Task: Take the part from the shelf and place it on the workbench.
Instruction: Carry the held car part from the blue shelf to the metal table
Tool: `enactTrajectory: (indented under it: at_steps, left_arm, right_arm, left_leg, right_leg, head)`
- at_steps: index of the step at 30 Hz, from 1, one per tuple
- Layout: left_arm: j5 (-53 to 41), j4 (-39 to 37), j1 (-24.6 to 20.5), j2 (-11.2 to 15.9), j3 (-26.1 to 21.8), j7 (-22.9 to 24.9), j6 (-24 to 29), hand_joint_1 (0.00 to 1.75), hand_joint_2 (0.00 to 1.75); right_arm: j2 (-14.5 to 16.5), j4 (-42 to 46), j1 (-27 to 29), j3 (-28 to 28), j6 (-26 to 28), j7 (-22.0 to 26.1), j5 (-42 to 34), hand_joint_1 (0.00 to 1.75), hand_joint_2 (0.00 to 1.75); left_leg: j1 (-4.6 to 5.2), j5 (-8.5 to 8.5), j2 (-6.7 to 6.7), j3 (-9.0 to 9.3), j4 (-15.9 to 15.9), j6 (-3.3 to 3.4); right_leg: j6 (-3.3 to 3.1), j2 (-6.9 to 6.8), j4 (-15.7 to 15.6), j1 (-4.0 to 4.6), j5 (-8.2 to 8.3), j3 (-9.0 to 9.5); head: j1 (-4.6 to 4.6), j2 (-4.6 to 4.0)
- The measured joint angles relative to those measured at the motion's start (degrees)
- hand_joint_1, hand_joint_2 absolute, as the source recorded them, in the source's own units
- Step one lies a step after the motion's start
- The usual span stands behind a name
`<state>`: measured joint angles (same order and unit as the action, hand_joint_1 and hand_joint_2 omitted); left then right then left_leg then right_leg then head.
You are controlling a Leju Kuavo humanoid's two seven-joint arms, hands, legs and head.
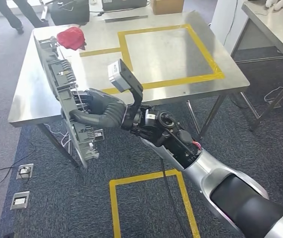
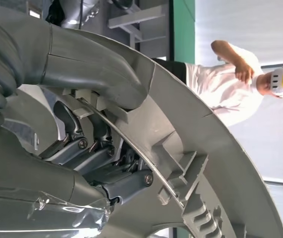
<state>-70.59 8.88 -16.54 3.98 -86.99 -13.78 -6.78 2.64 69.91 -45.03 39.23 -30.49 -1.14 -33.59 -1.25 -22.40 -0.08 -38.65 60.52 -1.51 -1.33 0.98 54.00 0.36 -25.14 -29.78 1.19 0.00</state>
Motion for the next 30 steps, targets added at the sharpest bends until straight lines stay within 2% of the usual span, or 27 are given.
enactTrajectory:
  at_steps: [2,5,6,7,8,10,11,12,13,15,17,19,20,22,23,25,26,27,28,30]
  left_arm:
    - [0.00,0.01,-0.09,0.09,0.00,-0.01,0.02,0.00,1.75]
    - [-0.01,0.00,-0.10,0.13,0.00,-0.02,0.03,0.00,1.75]
    - [-0.01,-0.01,-0.12,0.10,0.00,-0.02,0.03,0.00,1.75]
    - [-0.01,0.00,-0.16,0.08,0.00,-0.02,0.03,0.00,1.75]
    - [-0.01,0.01,-0.17,0.05,0.00,-0.03,0.02,0.00,1.75]
    - [-0.01,0.01,-0.14,0.03,0.00,-0.04,-0.01,0.00,1.75]
    - [-0.01,0.01,-0.07,0.02,0.00,-0.05,-0.02,0.00,1.75]
    - [-0.01,0.01,0.00,0.00,0.00,-0.06,-0.02,0.00,1.75]
    - [-0.01,0.01,0.05,-0.02,0.00,-0.06,-0.02,0.00,1.75]
    - [-0.08,0.00,0.07,-0.09,0.00,-0.07,-0.05,0.00,1.75]
    - [-0.33,0.00,0.01,-0.15,0.00,-0.09,-0.08,0.00,1.75]
    - [-0.72,0.00,-0.13,-0.25,0.00,-0.09,-0.11,0.00,1.75]
    - [-0.89,0.00,-0.25,-0.28,0.00,-0.05,-0.16,0.00,1.75]
    - [-1.19,0.00,-0.67,-0.41,0.00,0.04,-0.36,0.00,1.75]
    - [-1.30,0.00,-0.88,-0.46,0.00,0.09,-0.43,0.00,1.75]
    - [-1.44,-0.01,-1.06,-0.51,0.00,0.15,-0.48,0.00,1.75]
    - [-1.48,-0.01,-1.03,-0.52,0.00,0.17,-0.48,0.00,1.75]
    - [-1.52,-0.01,-1.00,-0.54,0.00,0.18,-0.48,0.00,1.75]
    - [-1.55,-0.01,-1.00,-0.55,0.00,0.18,-0.49,0.00,1.75]
    - [-1.57,-0.01,-1.06,-0.53,0.00,0.18,-0.50,0.00,1.75]
  right_arm:
    - [0.00,0.03,-0.12,-0.03,-0.04,0.22,0.47,1.75,1.75]
    - [0.00,0.20,-0.08,-0.04,-0.17,0.49,0.99,1.75,1.75]
    - [0.00,0.27,-0.10,-0.04,-0.28,0.51,1.00,1.75,1.75]
    - [0.00,0.36,-0.19,-0.04,-0.39,0.54,1.00,1.75,1.75]
    - [0.00,0.40,-0.25,-0.04,-0.49,0.55,1.00,1.75,1.75]
    - [0.00,0.43,-0.23,-0.04,-0.58,0.57,1.01,1.75,1.75]
    - [0.00,0.43,-0.12,-0.03,-0.58,0.57,1.01,1.75,1.75]
    - [0.00,0.43,-0.03,-0.01,-0.58,0.56,1.01,1.75,1.75]
    - [0.00,0.43,0.04,0.00,-0.58,0.55,1.02,1.75,1.75]
    - [0.00,0.43,0.02,0.01,-0.50,0.53,1.12,1.75,1.75]
    - [0.01,0.48,-0.17,-0.02,-0.16,0.51,1.54,1.75,1.75]
    - [0.02,0.68,-0.32,-0.07,0.34,0.40,2.02,1.75,1.75]
    - [0.04,0.87,-0.33,-0.11,0.53,0.33,2.17,1.75,1.75]
    - [0.07,1.22,-0.56,-0.27,0.86,0.19,2.34,1.75,1.75]
    - [0.08,1.36,-0.72,-0.34,0.98,0.10,2.43,1.75,1.75]
    - [0.09,1.40,-0.93,-0.44,1.17,-0.13,2.66,1.75,1.75]
    - [0.09,1.40,-0.92,-0.45,1.20,-0.23,2.75,1.75,1.75]
    - [0.09,1.40,-0.90,-0.45,1.20,-0.29,2.80,1.75,1.75]
    - [0.09,1.40,-0.88,-0.45,1.19,-0.32,2.80,1.75,1.75]
    - [0.09,1.41,-0.90,-0.45,1.19,-0.33,2.80,1.75,1.75]
  left_leg:
    - [0.40,1.41,0.00,1.97,-5.01,0.65]
    - [0.46,0.85,-0.09,2.96,-6.09,1.57]
    - [0.34,0.67,-0.10,3.40,-6.22,1.85]
    - [0.24,0.55,-0.13,3.84,-6.31,2.11]
    - [0.21,0.37,-0.13,4.19,-6.36,2.32]
    - [0.22,-0.17,-0.14,4.74,-6.33,2.55]
    - [0.21,-0.50,-0.14,5.09,-6.32,2.53]
    - [0.18,-0.86,-0.18,5.56,-6.31,2.47]
    - [0.15,-1.26,-0.22,6.14,-6.31,2.36]
    - [0.12,-2.14,-0.33,7.44,-6.32,2.00]
    - [0.21,-2.81,-0.38,8.04,-6.29,1.44]
    - [0.35,-3.13,-0.33,8.19,-6.05,0.75]
    - [0.31,-3.40,-0.27,8.25,-5.88,0.40]
    - [0.17,-4.44,-0.19,7.44,-3.67,-0.05]
    - [0.10,-5.66,-0.16,5.78,-0.59,-0.26]
    - [0.10,-8.44,-0.15,0.78,7.63,-0.59]
    - [0.11,-9.11,-0.15,-1.51,10.64,-0.71]
    - [0.11,-8.62,-0.15,-2.79,11.46,-0.73]
    - [0.10,-6.90,-0.14,-2.93,9.96,-0.66]
    - [0.10,-1.95,-0.11,-0.91,3.22,-0.43]
  right_leg:
    - [0.52,0.06,0.07,0.15,-0.69,0.34]
    - [1.46,0.06,0.59,0.24,-1.38,0.59]
    - [1.77,-0.06,1.64,0.19,-1.94,0.32]
    - [2.09,-0.17,3.72,0.11,-2.99,-0.64]
    - [2.39,-0.28,7.12,-0.04,-4.37,-2.42]
    - [2.85,-0.35,15.27,-0.29,-7.16,-7.04]
    - [2.97,-0.38,17.76,-0.42,-7.62,-8.84]
    - [3.02,-0.42,18.07,-0.55,-6.91,-9.66]
    - [3.02,-0.47,16.13,-0.67,-4.98,-9.37]
    - [2.81,-0.55,8.38,-0.79,0.47,-6.84]
    - [2.29,-0.65,2.38,-0.55,2.54,-4.87]
    - [1.43,-0.67,0.54,-0.34,1.98,-4.19]
    - [0.98,-0.65,0.27,-0.46,2.25,-3.67]
    - [0.41,-0.63,-0.05,-0.58,2.24,-2.87]
    - [0.17,-0.64,-0.15,-0.63,2.12,-2.53]
    - [-0.24,-0.59,-0.16,-0.54,1.67,-2.17]
    - [-0.33,-0.50,-0.16,-0.51,1.40,-1.96]
    - [-0.33,-0.41,-0.15,-0.50,1.10,-1.67]
    - [-0.27,-0.33,-0.15,-0.51,0.73,-1.23]
    - [-0.06,-0.26,-0.15,-0.51,-0.05,-0.21]
  head:
    - [-0.23,0.00]
    - [-0.03,0.00]
    - [0.12,0.00]
    - [0.37,0.00]
    - [0.58,0.00]
    - [1.08,0.00]
    - [1.28,0.00]
    - [1.48,0.00]
    - [1.70,0.00]
    - [2.18,0.00]
    - [2.44,0.00]
    - [2.34,0.00]
    - [2.25,0.00]
    - [1.82,0.00]
    - [1.48,0.00]
    - [0.86,0.00]
    - [0.63,0.00]
    - [0.47,0.00]
    - [0.29,0.00]
    - [0.03,0.00]
